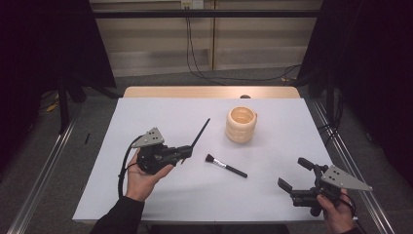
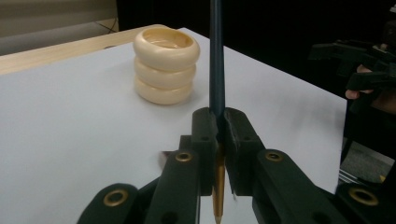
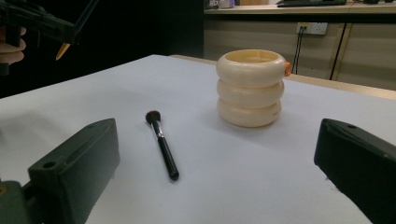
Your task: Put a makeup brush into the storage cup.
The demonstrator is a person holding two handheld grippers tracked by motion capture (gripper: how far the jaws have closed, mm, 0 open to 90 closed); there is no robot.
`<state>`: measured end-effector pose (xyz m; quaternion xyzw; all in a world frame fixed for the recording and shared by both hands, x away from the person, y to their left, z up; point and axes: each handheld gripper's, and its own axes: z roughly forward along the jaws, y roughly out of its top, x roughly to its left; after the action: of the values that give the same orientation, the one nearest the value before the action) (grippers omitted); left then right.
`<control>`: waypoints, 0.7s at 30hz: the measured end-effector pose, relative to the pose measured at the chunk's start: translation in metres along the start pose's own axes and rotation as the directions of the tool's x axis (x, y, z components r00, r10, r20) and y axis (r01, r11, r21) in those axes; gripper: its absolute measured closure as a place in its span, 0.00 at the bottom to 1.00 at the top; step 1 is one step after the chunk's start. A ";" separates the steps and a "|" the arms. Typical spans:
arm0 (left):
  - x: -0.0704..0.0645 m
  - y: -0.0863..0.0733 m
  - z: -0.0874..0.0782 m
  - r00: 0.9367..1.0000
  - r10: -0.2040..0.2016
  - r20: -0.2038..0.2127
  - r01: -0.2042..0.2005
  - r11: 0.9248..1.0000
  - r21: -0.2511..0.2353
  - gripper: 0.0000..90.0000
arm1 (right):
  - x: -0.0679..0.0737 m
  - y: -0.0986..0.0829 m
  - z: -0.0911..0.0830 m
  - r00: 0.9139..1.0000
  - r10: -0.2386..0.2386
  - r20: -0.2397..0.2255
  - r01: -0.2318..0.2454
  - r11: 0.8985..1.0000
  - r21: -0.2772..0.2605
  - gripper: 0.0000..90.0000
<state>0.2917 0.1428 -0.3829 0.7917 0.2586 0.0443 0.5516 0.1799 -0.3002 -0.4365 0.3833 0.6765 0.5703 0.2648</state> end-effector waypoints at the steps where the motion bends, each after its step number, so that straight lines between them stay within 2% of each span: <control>1: -0.002 0.001 0.002 1.000 0.007 0.001 -0.007 1.000 0.008 0.93 | 0.000 0.000 0.000 1.000 -0.001 -0.001 0.001 1.000 -0.004 0.00; 3: -0.005 0.002 0.004 1.000 0.011 0.015 -0.011 1.000 0.007 0.93 | 0.000 0.000 0.000 1.000 0.014 -0.012 -0.014 1.000 0.002 0.00; 4: -0.007 0.003 0.006 1.000 0.018 0.023 -0.018 1.000 0.011 0.93 | 0.000 0.000 0.000 1.000 0.002 -0.016 -0.002 1.000 0.002 0.00; 6: -0.011 0.004 0.008 0.999 0.029 0.033 -0.030 0.999 0.022 0.93 | 0.000 0.001 0.000 1.000 0.013 -0.021 -0.013 1.000 -0.003 0.00; 11: -0.018 0.006 0.016 0.998 0.033 0.057 -0.035 0.998 0.042 0.93 | 0.001 0.002 0.001 0.999 0.003 -0.044 -0.003 1.000 -0.005 0.00; 13: -0.020 0.006 0.019 0.998 0.036 0.059 -0.040 0.998 0.056 0.93 | 0.003 0.002 0.001 0.999 0.014 -0.048 -0.014 1.000 -0.006 0.00; 14: -0.021 0.006 0.021 0.997 0.032 0.074 -0.036 0.998 0.052 0.93 | 0.003 0.002 0.001 0.999 0.011 -0.051 -0.011 1.000 -0.006 0.00; 17: -0.024 0.007 0.022 0.996 0.045 0.080 -0.051 0.996 0.067 0.93 | 0.003 0.002 0.001 0.999 -0.007 -0.052 0.007 1.000 -0.003 0.00; 21: -0.028 0.009 0.024 0.993 0.054 0.101 -0.061 0.996 0.071 0.93 | 0.004 0.002 0.001 0.999 -0.001 -0.053 0.001 1.000 -0.003 0.00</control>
<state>0.2798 0.1075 -0.3778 0.8200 0.2095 0.0112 0.5325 0.1792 -0.2962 -0.4349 0.3671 0.6827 0.5813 0.2476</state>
